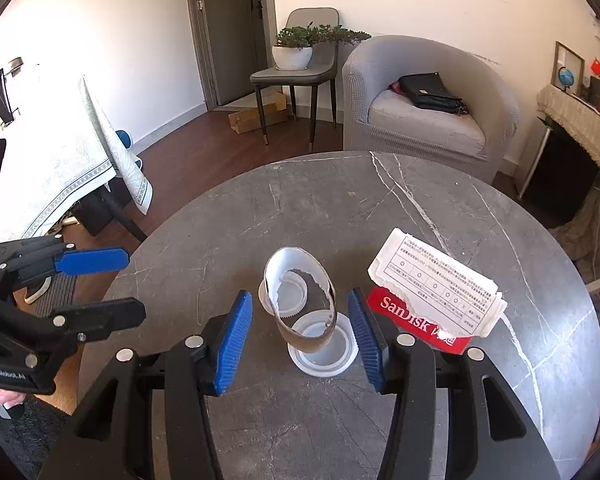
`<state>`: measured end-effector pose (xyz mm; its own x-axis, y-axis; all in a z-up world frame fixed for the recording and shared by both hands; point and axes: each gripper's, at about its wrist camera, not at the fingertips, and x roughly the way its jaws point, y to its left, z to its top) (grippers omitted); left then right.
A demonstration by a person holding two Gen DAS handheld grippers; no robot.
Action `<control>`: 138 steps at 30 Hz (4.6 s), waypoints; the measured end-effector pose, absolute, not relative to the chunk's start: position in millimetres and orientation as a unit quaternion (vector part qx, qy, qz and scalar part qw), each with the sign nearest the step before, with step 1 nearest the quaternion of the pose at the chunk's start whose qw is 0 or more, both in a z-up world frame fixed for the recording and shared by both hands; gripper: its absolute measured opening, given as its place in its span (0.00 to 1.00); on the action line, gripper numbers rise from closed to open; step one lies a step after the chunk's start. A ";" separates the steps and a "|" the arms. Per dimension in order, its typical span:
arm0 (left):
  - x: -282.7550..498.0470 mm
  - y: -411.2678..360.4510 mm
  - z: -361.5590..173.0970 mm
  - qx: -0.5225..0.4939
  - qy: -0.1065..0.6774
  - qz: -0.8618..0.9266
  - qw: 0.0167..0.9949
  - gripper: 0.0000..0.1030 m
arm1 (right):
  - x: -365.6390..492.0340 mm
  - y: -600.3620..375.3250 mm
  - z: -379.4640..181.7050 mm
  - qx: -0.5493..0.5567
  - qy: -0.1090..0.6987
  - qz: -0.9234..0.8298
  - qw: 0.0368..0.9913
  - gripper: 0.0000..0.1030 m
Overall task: Collect trash
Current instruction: 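Grasp the tape core with the right tool while the left approaches a white cap, then grasp the white bottle cap with the left tool, then lower the cap and tape core into the green bin and open both tools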
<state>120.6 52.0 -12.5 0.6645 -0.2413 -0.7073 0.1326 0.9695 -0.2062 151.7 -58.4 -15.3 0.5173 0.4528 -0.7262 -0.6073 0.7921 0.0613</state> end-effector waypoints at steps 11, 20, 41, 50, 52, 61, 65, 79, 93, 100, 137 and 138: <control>132.6 28.2 -17.5 -0.062 0.405 -0.130 0.903 0.51 | 144.7 -85.0 -0.9 -0.068 0.361 0.321 0.873 0.34; 145.5 -11.0 -23.0 -0.044 0.411 -0.155 0.897 0.46 | 136.5 -139.2 9.3 -0.017 0.342 0.302 0.890 0.34; 193.7 -65.9 -37.3 0.022 0.433 -0.108 0.895 0.49 | 123.9 -199.9 2.2 -0.006 0.350 0.286 0.892 0.34; 186.3 -62.3 -36.8 0.016 0.436 -0.099 0.894 0.41 | 118.7 -194.2 2.5 -0.021 0.353 0.287 0.890 0.34; 180.2 -60.4 -34.5 0.014 0.434 -0.101 0.895 0.41 | 116.0 -190.3 3.7 -0.026 0.353 0.289 0.890 0.34; 141.4 -33.0 -16.1 0.004 0.416 -0.099 0.904 0.41 | 100.1 -152.5 7.9 -0.038 0.352 0.312 0.882 0.34; 117.4 -11.7 -8.1 0.002 0.408 -0.089 0.909 0.41 | 84.7 -125.6 9.5 -0.046 0.347 0.333 0.875 0.34; 37.6 87.7 -34.7 -0.054 0.456 -0.027 0.888 0.41 | 35.1 -46.9 14.5 -0.075 0.342 0.397 0.848 0.34; -6.4 124.3 -121.6 -0.063 0.547 -0.009 0.834 0.41 | 4.1 23.7 7.8 -0.117 0.358 0.443 0.813 0.34; -14.5 143.2 -145.0 -0.066 0.570 0.011 0.819 0.41 | 1.5 54.1 0.4 -0.134 0.371 0.452 0.800 0.34; -43.9 236.9 -30.4 -0.179 0.413 0.044 0.892 0.32 | -33.5 160.4 -135.7 -0.297 0.504 0.435 0.685 0.35; -43.1 235.3 -26.0 -0.175 0.408 0.046 0.895 0.33 | -35.2 160.0 -138.4 -0.303 0.504 0.433 0.683 0.35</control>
